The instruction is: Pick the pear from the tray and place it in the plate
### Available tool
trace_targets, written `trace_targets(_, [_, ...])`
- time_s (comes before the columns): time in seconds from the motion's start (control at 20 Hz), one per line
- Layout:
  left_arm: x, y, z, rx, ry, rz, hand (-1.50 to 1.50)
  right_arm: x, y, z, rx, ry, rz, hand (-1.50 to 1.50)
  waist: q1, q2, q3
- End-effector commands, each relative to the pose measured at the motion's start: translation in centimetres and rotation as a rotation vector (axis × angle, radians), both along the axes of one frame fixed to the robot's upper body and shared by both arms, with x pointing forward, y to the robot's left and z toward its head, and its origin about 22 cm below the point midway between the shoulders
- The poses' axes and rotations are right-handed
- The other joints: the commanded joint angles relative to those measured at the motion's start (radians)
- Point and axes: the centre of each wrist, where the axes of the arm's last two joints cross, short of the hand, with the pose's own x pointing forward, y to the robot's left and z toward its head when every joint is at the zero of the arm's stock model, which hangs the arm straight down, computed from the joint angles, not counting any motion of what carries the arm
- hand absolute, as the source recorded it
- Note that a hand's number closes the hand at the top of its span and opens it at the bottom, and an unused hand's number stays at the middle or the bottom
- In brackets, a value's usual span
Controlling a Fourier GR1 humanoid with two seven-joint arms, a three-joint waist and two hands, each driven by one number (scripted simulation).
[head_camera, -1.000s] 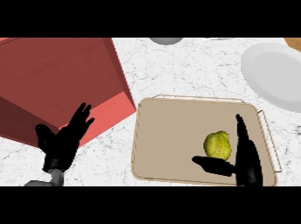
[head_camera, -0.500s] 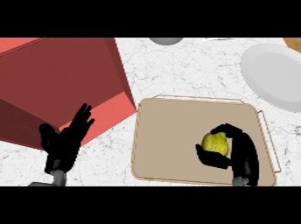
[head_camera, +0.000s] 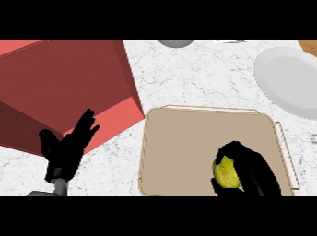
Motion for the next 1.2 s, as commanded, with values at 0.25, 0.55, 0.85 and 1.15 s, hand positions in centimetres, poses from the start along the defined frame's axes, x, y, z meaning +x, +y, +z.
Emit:
trace_targets(0.25, [-1.2,1.5,-1.2,0.001,0.074,0.043,0.0,-3.3,-3.8,7.2,0.135,-0.378,0.158,1.5,-0.026,0.009,0.003])
trace_targets(0.55, [-1.0,1.7,-1.4,0.009,0.066,0.033,0.0,-3.3,-6.8,6.6,0.34,-0.444,-0.058,1.5,-0.02,0.012,0.004])
trace_targets(0.85, [-1.0,1.2,-0.9,0.008,0.076,0.018,0.0,0.9,-11.4,7.6,0.488,-0.463,-0.2,1.5,-0.003,0.015,0.004])
trace_targets(1.15, [-0.1,0.4,-1.0,0.011,0.073,-0.004,0.0,5.9,-17.9,7.9,0.539,-0.555,-0.281,1.5,0.008,0.018,0.004])
